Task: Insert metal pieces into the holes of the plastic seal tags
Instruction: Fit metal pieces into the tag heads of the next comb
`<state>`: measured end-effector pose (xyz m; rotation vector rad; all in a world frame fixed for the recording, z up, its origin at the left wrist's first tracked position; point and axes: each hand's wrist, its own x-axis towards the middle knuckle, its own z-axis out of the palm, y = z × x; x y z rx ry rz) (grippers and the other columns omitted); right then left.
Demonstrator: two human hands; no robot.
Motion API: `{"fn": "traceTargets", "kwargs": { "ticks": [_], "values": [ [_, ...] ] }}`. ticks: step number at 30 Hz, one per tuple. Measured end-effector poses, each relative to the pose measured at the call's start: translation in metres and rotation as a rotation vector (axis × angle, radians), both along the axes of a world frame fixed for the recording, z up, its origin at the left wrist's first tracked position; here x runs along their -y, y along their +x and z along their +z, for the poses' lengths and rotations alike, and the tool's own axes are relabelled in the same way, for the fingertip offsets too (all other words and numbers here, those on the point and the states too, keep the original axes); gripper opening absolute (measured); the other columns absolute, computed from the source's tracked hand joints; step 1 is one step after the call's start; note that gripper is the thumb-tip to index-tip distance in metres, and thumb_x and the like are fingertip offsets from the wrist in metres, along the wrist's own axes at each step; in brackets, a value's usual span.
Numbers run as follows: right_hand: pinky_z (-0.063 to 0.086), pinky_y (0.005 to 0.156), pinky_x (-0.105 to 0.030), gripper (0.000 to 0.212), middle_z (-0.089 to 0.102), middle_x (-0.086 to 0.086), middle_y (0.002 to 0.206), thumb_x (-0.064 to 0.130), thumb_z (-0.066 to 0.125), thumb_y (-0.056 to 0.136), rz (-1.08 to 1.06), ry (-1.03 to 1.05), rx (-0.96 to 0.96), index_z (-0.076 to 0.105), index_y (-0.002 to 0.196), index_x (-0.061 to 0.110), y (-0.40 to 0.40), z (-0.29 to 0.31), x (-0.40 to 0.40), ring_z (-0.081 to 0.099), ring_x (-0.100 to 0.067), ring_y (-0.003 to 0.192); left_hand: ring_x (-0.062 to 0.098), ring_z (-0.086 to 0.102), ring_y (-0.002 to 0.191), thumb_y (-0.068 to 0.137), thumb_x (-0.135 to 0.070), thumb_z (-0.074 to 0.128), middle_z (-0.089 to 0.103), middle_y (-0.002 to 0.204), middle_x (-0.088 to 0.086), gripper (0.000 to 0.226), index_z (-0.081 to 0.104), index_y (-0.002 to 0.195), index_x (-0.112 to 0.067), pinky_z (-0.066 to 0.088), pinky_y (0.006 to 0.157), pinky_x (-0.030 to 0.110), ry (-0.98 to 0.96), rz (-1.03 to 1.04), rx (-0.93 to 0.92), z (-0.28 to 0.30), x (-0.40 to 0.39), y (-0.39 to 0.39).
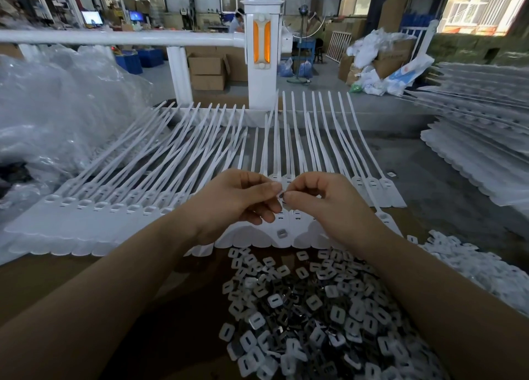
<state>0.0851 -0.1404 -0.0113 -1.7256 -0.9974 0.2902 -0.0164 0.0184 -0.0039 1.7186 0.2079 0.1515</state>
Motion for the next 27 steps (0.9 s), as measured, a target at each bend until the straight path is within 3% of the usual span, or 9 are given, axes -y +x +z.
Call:
{"fn": "traceTargets", "kwargs": {
  "ticks": [3,8,12,17,21,24,27],
  "values": [
    [0.052,0.069,-0.021,0.006,0.069,-0.008,0.078,0.015,0.069,0.087,-0.001,0.035,-0.079,0.071,0.083,0.011,0.001,0.0,0.001,0.062,-0.01,0.072,0.015,0.064,0.068,0.094,-0.017,0.059,0.07,0.081,0.008,0.015,0.07,0.089,-0.008,0.051,0.061,0.022,-0.033,-0.009,0.015,0.0,-0.001,0.0],
    [0.047,0.062,-0.012,0.007,0.065,0.004,0.069,0.014,0.068,0.088,-0.001,0.038,-0.084,0.07,0.081,0.012,0.002,0.0,0.0,0.058,-0.001,0.065,0.013,0.065,0.07,0.091,-0.011,0.065,0.071,0.079,0.004,0.007,0.072,0.089,-0.011,0.052,0.064,0.02,0.12,0.008,0.054,0.0,0.001,0.001],
    [0.05,0.072,-0.02,0.004,0.068,0.004,0.081,0.018,0.067,0.088,-0.032,0.01,-0.01,0.07,0.087,0.017,0.001,0.001,0.0,0.06,-0.011,0.076,0.01,0.065,0.066,0.09,-0.013,0.067,0.071,0.073,0.001,0.007,0.072,0.086,-0.013,0.052,0.063,0.019,0.268,0.046,0.089,0.0,0.004,0.001],
    [0.048,0.075,-0.018,0.005,0.065,0.011,0.08,0.022,0.065,0.088,-0.071,-0.051,0.105,0.069,0.084,0.023,0.001,0.001,0.001,0.057,-0.003,0.079,0.008,0.066,0.063,0.087,-0.017,0.072,0.072,0.074,0.002,0.004,0.074,0.084,-0.018,0.055,0.065,0.019,0.428,0.103,0.13,-0.004,0.007,0.002],
    [0.045,0.072,-0.02,0.006,0.063,0.014,0.076,0.023,0.065,0.086,-0.102,-0.066,0.113,0.068,0.081,0.026,0.004,-0.002,0.0,0.055,0.001,0.075,0.011,0.065,0.065,0.086,-0.021,0.072,0.071,0.074,0.001,0.003,0.073,0.084,-0.021,0.057,0.068,0.03,0.457,0.118,0.151,-0.009,0.01,0.004],
    [0.048,0.079,-0.029,0.007,0.065,0.014,0.077,0.027,0.063,0.088,-0.159,-0.07,0.099,0.068,0.083,0.028,0.008,-0.005,-0.003,0.059,-0.003,0.077,0.019,0.067,0.072,0.087,-0.022,0.071,0.071,0.078,0.003,0.003,0.072,0.085,-0.021,0.057,0.074,0.038,0.449,0.12,0.128,-0.01,0.009,0.006],
    [0.052,0.079,-0.041,0.014,0.064,0.012,0.082,0.024,0.055,0.094,-0.369,-0.068,0.025,0.064,0.087,0.032,0.017,-0.008,-0.003,0.06,-0.012,0.072,0.017,0.065,0.07,0.086,-0.019,0.072,0.071,0.078,0.004,0.007,0.072,0.081,-0.022,0.057,0.071,0.029,0.435,0.144,0.1,-0.01,0.009,0.009]
  ]
}}
